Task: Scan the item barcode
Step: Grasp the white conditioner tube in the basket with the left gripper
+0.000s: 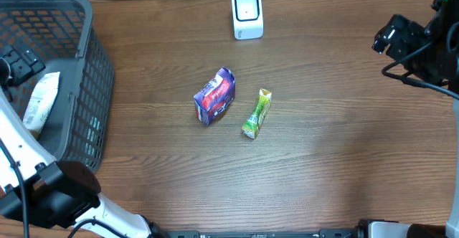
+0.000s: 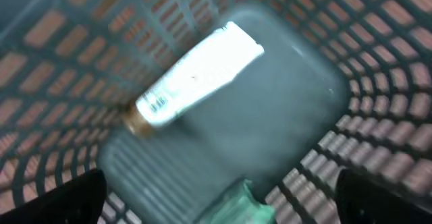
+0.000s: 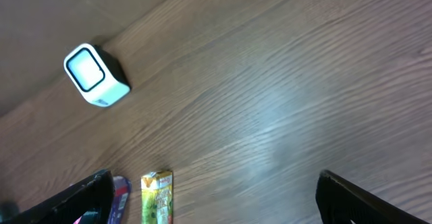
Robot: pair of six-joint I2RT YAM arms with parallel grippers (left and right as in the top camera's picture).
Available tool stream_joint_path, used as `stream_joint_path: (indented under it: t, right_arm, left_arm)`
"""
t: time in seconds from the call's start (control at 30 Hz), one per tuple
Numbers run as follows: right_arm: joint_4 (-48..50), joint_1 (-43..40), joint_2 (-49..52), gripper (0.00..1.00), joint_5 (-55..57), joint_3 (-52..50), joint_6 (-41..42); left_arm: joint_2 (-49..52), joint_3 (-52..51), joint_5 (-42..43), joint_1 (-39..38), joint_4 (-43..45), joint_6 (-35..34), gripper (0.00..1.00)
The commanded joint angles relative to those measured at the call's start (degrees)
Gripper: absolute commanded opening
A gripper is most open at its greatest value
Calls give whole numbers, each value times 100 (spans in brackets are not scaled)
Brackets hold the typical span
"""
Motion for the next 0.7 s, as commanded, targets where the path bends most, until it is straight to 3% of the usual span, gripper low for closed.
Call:
stream_joint_path:
  t: [0.0, 0.13, 0.33, 0.5, 0.67]
  right_arm:
    - [-28, -13, -2, 96, 15, -28, -26]
    - [-33, -13, -2, 96, 17, -28, -55]
    - [-79, -13, -2, 96, 35, -28, -195]
    - [-79, -13, -2, 96, 33, -28, -192]
    - [-118, -13, -2, 96, 33, -28, -192]
  left_arm:
    - [-28, -664, -232, -42, 621, 516, 100]
    - [-24, -1716, -413, -223, 1790, 1759, 100]
    - [-24, -3053, -564, -264, 3226, 2658, 100]
    - [-24, -3797, -1547, -262, 4282, 2741, 100]
    - [136, -4111, -1786, -216, 4513, 2750, 100]
